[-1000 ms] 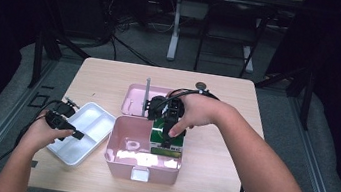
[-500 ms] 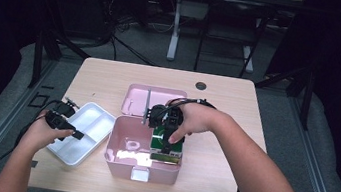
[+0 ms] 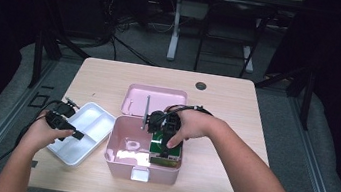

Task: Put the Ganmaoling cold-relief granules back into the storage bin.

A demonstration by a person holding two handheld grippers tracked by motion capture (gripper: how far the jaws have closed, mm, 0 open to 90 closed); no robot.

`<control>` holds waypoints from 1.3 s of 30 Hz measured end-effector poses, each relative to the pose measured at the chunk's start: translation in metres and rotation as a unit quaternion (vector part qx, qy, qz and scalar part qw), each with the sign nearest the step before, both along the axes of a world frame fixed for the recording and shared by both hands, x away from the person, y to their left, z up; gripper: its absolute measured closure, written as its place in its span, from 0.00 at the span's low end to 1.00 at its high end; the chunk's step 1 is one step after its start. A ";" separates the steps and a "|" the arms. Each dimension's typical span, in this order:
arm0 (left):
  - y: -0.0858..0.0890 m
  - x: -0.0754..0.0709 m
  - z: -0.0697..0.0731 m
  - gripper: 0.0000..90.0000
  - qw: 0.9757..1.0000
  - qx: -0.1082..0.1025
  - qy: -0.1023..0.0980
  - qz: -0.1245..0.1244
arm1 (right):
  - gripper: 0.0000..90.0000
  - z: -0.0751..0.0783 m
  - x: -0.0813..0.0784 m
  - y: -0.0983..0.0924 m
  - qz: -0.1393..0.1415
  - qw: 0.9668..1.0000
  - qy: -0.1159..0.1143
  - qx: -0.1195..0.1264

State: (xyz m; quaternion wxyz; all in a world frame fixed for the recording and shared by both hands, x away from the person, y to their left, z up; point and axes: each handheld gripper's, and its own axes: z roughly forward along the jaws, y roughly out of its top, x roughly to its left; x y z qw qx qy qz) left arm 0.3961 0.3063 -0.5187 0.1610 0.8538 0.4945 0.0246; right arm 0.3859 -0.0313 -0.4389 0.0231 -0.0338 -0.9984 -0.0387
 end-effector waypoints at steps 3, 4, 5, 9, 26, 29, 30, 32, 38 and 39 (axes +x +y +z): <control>0.000 0.000 0.000 0.45 1.000 0.000 0.000 0.000 | 0.18 -0.004 0.001 0.000 -0.002 1.000 0.000 -0.001; 0.000 0.000 0.000 0.45 1.000 0.000 0.000 0.001 | 0.18 -0.005 0.001 0.000 -0.001 1.000 -0.002 -0.003; 0.000 0.000 0.000 0.45 1.000 0.000 0.000 0.001 | 0.18 -0.006 0.001 0.000 0.000 1.000 -0.004 -0.004; 0.000 0.000 0.000 0.45 1.000 0.000 0.000 0.000 | 0.18 -0.009 0.002 0.001 0.001 1.000 -0.008 -0.006; 0.000 0.001 -0.002 0.45 1.000 0.002 0.004 0.001 | 0.17 -0.027 0.006 0.001 0.002 1.000 -0.012 -0.011; -0.001 0.000 -0.002 0.45 1.000 0.001 0.005 0.003 | 0.16 -0.028 0.007 0.001 0.001 1.000 -0.014 -0.015; -0.001 0.000 -0.003 0.45 1.000 0.002 0.005 0.003 | 0.16 -0.029 0.007 0.001 -0.001 1.000 -0.014 -0.018; -0.001 0.000 -0.003 0.45 1.000 0.003 0.005 0.002 | 0.16 -0.031 0.007 0.000 -0.002 1.000 -0.017 -0.023; -0.001 0.000 -0.003 0.45 1.000 0.003 0.006 0.002 | 0.17 -0.023 0.007 -0.001 -0.012 1.000 -0.013 -0.009; -0.001 0.001 -0.003 0.45 1.000 0.004 0.005 0.000 | 0.18 -0.021 0.006 -0.001 -0.012 1.000 -0.012 -0.009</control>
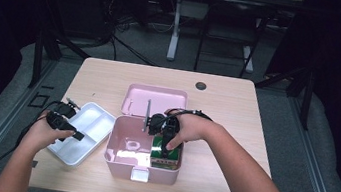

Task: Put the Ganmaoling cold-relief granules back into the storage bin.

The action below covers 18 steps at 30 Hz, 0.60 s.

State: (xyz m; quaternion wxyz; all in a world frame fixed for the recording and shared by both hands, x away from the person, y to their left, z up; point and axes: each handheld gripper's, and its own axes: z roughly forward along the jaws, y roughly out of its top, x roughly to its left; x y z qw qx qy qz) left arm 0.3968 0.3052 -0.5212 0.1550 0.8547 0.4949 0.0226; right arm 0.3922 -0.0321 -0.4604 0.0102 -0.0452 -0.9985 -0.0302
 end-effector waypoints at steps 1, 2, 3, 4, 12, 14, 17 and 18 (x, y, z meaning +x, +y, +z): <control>0.000 0.000 0.000 0.45 1.000 -0.001 0.000 0.000 | 0.18 0.001 -0.001 0.000 0.001 1.000 0.001 0.000; 0.000 0.000 0.000 0.45 1.000 0.000 0.000 0.000 | 0.18 0.001 -0.002 0.000 0.003 1.000 0.002 0.000; 0.000 0.000 0.000 0.45 1.000 0.000 0.000 0.001 | 0.18 0.002 -0.002 0.000 0.003 1.000 0.002 0.001; 0.000 0.000 0.000 0.45 1.000 -0.001 0.000 0.001 | 0.18 0.004 -0.003 -0.001 0.004 1.000 0.001 0.003; -0.001 0.000 0.000 0.45 1.000 -0.002 0.001 0.001 | 0.20 0.022 -0.007 -0.007 0.003 1.000 -0.003 0.009; -0.001 0.000 0.000 0.45 1.000 -0.002 0.001 0.001 | 0.21 0.026 -0.008 -0.009 0.001 1.000 -0.007 0.010; -0.001 0.000 -0.001 0.45 1.000 -0.002 0.001 0.002 | 0.21 0.032 -0.009 -0.014 -0.004 1.000 -0.005 0.016; -0.001 0.000 -0.001 0.45 1.000 -0.003 0.002 0.002 | 0.21 0.034 -0.010 -0.015 -0.004 1.000 -0.005 0.017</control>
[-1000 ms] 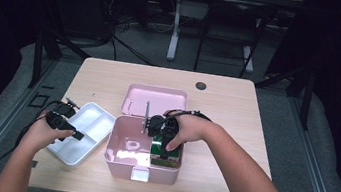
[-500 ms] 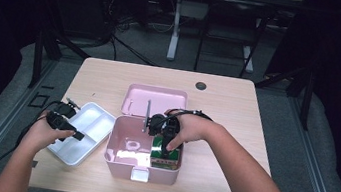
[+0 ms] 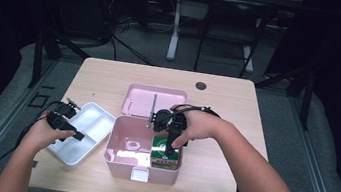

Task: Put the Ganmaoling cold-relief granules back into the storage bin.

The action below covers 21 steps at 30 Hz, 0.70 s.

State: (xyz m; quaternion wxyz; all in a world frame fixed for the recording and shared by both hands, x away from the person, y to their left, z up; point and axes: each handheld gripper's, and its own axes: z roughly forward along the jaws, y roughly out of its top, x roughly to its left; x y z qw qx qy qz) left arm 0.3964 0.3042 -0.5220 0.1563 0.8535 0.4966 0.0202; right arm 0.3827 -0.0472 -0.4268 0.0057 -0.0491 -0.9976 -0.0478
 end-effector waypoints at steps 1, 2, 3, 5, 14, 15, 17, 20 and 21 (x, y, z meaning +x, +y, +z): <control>0.000 0.000 0.000 0.45 1.000 0.000 0.000 0.000 | 0.22 0.002 -0.001 -0.001 -0.002 1.000 0.001 0.002; 0.000 0.000 0.000 0.45 1.000 0.000 0.000 0.001 | 0.22 0.003 -0.001 -0.003 0.000 1.000 0.000 0.001; 0.000 0.000 0.000 0.45 1.000 0.000 0.000 0.001 | 0.22 0.006 -0.002 -0.004 0.001 1.000 -0.004 -0.001; 0.000 0.000 0.000 0.45 1.000 0.000 -0.001 0.002 | 0.22 0.010 -0.002 -0.008 0.000 1.000 -0.008 0.000; 0.001 0.000 0.000 0.45 1.000 0.001 -0.001 -0.001 | 0.22 0.022 -0.003 -0.027 -0.017 1.000 -0.017 0.007; 0.001 0.000 0.001 0.45 1.000 0.001 -0.001 0.001 | 0.22 0.023 -0.003 -0.028 -0.020 1.000 -0.017 0.007; 0.001 0.000 0.001 0.45 1.000 0.001 -0.001 0.000 | 0.23 0.024 -0.002 -0.033 -0.025 0.999 -0.017 0.008; 0.001 0.000 0.000 0.45 1.000 0.002 -0.001 -0.002 | 0.23 0.025 0.000 -0.040 -0.033 0.999 -0.018 0.010; 0.001 0.000 0.000 0.45 1.000 0.003 0.000 -0.001 | 0.23 0.025 0.001 -0.042 -0.034 0.999 -0.019 0.011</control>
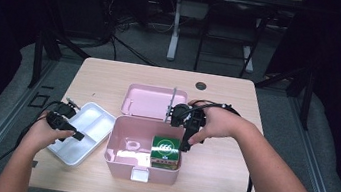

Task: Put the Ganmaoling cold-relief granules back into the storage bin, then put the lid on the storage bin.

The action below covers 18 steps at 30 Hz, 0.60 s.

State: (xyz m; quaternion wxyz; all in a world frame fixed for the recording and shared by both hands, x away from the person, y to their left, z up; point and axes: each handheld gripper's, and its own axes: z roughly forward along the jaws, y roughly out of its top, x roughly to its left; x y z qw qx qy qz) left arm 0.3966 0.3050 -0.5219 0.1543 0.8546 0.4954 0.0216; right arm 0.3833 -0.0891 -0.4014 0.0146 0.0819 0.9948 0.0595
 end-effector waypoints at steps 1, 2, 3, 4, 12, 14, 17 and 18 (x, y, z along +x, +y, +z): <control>0.000 0.000 0.000 0.45 1.000 -0.001 0.001 0.001 | 0.23 0.001 0.001 -0.003 -0.005 1.000 0.000 0.000; 0.000 0.000 0.000 0.45 1.000 0.000 0.000 0.000 | 0.23 0.001 0.001 -0.005 -0.008 1.000 -0.001 0.001; 0.000 0.000 0.000 0.45 1.000 -0.001 -0.001 0.000 | 0.23 0.001 0.002 -0.007 -0.010 1.000 -0.001 0.001; 0.000 0.000 0.000 0.45 1.000 -0.001 -0.001 0.001 | 0.23 0.001 0.002 -0.009 -0.013 1.000 -0.001 0.001; 0.001 -0.001 0.000 0.45 1.000 -0.001 -0.001 0.001 | 0.23 -0.010 0.012 -0.037 -0.053 0.999 0.003 0.002; 0.001 0.000 -0.001 0.45 1.000 -0.002 -0.001 0.001 | 0.23 -0.012 0.014 -0.044 -0.065 0.998 0.003 0.005; 0.000 0.000 -0.001 0.45 1.000 -0.002 0.000 0.002 | 0.23 -0.016 0.017 -0.055 -0.084 0.996 0.005 0.009; 0.000 0.000 -0.001 0.45 1.000 -0.001 0.001 0.001 | 0.23 -0.019 0.018 -0.060 -0.093 0.996 0.004 0.009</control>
